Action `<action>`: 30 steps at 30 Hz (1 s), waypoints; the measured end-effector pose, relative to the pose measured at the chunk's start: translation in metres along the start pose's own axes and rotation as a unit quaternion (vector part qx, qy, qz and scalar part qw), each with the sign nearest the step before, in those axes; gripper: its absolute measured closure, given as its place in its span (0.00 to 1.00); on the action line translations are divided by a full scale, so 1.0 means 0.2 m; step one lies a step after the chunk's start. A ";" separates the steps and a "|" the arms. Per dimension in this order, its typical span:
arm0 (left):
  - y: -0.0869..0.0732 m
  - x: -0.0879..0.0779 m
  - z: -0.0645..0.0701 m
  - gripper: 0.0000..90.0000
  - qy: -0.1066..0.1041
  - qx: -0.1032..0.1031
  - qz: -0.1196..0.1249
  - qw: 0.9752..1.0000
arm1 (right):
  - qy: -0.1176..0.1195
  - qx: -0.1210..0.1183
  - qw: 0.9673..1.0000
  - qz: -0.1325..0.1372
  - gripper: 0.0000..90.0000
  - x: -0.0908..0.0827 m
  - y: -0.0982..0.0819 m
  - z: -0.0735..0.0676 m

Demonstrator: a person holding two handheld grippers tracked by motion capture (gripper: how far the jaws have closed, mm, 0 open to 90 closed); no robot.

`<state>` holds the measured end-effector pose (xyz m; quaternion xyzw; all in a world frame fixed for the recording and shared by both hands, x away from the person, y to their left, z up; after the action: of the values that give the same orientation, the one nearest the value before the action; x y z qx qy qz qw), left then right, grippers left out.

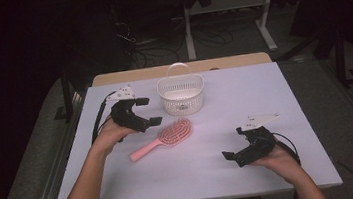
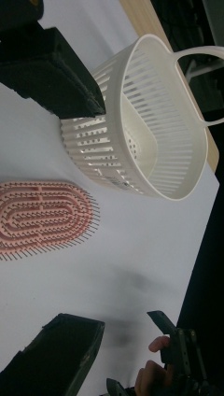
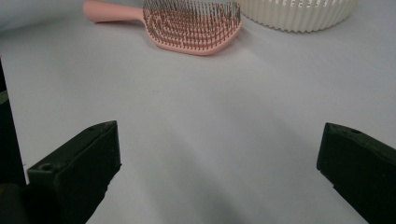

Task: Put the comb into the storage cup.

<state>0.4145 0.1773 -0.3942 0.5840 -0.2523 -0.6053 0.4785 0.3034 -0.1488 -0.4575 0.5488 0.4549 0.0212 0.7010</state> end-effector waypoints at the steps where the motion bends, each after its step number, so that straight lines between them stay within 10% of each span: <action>1: 0.00 0.00 0.00 0.00 0.001 0.000 -0.003 1.000 | 0.000 0.000 1.000 0.000 0.00 0.00 0.00 0.00; 30: -0.03 0.02 0.01 0.00 0.001 -0.014 -0.071 0.997 | 0.000 -0.002 1.000 -0.001 0.00 0.00 0.00 0.00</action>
<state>0.4122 0.1767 -0.4015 0.5942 -0.2013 -0.6407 0.4426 0.3039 -0.1491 -0.4577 0.5472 0.4553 0.0214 0.7020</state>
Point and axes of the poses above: each handheld gripper's, and its own axes: x roughly forward along the jaws, y roughly out of its top, z roughly to its right, the point moved 4 cm from there along x, roughly forward along the jaws, and after that the axes turned 11 degrees about -y, right-handed, at the moved point
